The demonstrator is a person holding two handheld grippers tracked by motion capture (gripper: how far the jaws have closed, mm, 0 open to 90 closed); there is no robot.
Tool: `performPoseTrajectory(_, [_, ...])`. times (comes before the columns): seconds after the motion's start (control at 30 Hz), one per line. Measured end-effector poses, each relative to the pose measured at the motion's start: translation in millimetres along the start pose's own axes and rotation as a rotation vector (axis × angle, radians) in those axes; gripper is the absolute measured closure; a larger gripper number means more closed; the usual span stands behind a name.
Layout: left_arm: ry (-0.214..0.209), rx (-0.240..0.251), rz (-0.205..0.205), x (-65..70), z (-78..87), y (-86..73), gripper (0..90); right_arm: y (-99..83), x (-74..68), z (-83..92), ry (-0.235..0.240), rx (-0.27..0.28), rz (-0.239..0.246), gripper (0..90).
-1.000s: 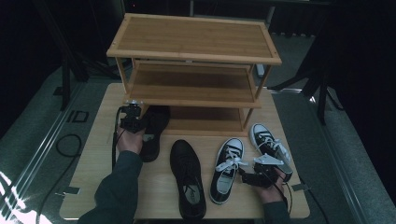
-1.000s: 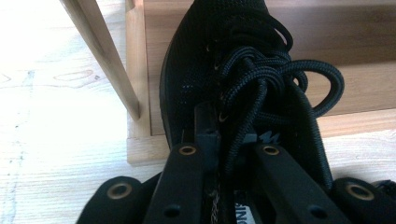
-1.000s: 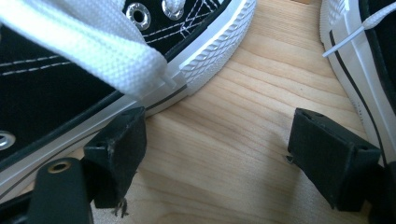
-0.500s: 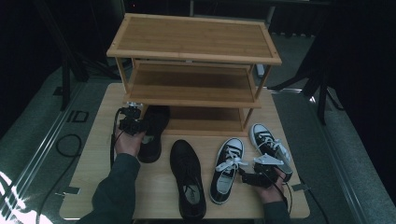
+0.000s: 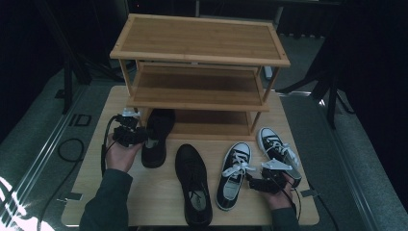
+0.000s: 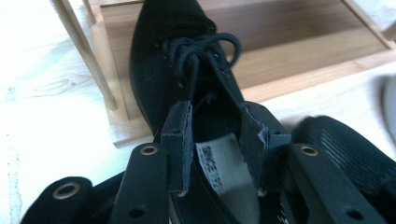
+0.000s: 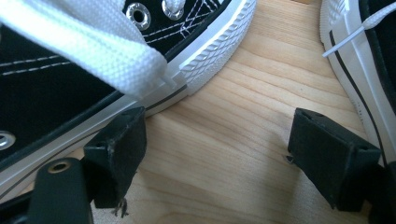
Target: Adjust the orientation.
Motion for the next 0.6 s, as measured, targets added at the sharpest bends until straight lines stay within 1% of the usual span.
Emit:
performPoseTrajectory(0.03, [0.000,0.000,0.000,0.0,0.0,0.0,63.6,0.0,0.0,0.0,0.000,0.000,0.000,19.5])
performPoseTrajectory(0.07, [-0.013,0.002,0.000,0.1,5.7,-2.2,63.6,0.0,0.0,0.0,0.000,0.000,0.000,19.5])
performPoseTrajectory(0.1, [-0.013,0.002,0.000,0.1,5.7,-2.2,63.1,0.0,0.0,0.0,0.000,0.000,0.000,19.4])
performPoseTrajectory(0.17, [-0.037,0.001,0.002,-0.6,15.0,-6.9,62.8,0.0,0.0,0.0,0.000,0.000,0.000,19.4])
performPoseTrajectory(0.2, [-0.042,0.002,0.004,-1.2,18.8,-8.4,62.7,0.0,0.0,0.0,0.000,0.000,0.000,19.5])
performPoseTrajectory(0.23, [-0.042,0.002,0.004,-1.2,18.8,-8.4,62.8,0.0,0.0,0.0,0.000,0.000,0.000,19.5])
performPoseTrajectory(0.27, [-0.049,0.009,0.009,-2.3,26.4,-11.1,62.8,0.0,0.1,-0.1,0.000,0.001,0.002,19.5])
performPoseTrajectory(0.3, [-0.049,0.009,0.009,-2.3,26.4,-11.1,62.8,0.1,0.2,-0.1,0.000,0.001,0.003,19.5])
performPoseTrajectory(0.33, [-0.054,0.015,0.010,-3.0,32.7,-13.3,62.9,0.0,0.0,0.0,0.000,0.000,0.001,19.5])
performPoseTrajectory(0.37, [-0.054,0.015,0.010,-3.0,32.7,-13.3,63.2,0.0,0.0,0.0,0.000,0.000,0.001,19.5])
performPoseTrajectory(0.4, [-0.050,0.011,-0.003,-4.2,38.6,-16.9,64.8,0.0,0.1,0.0,0.000,0.001,0.002,19.5])
performPoseTrajectory(0.43, [-0.051,0.010,-0.008,-4.8,40.6,-18.6,66.0,0.0,0.0,0.0,0.000,0.000,0.000,19.4])
performPoseTrajectory(0.5, [-0.052,0.009,-0.008,-5.3,42.2,-20.5,68.5,0.0,-0.1,0.0,0.000,0.000,-0.001,19.4])
performPoseTrajectory(0.6, [-0.054,-0.006,-0.015,-6.5,44.7,-27.3,70.8,0.0,-0.1,0.0,0.000,0.000,-0.001,19.5])
Point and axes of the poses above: each handheld gripper's, and its own axes: z roughly backward along the jaws, y roughly out of its top, x roughly to its right, the point moved 5 cm from there along -z, roughly forward along the jaws, and after that the axes turned 11 degrees about x, right-handed, at the moved point
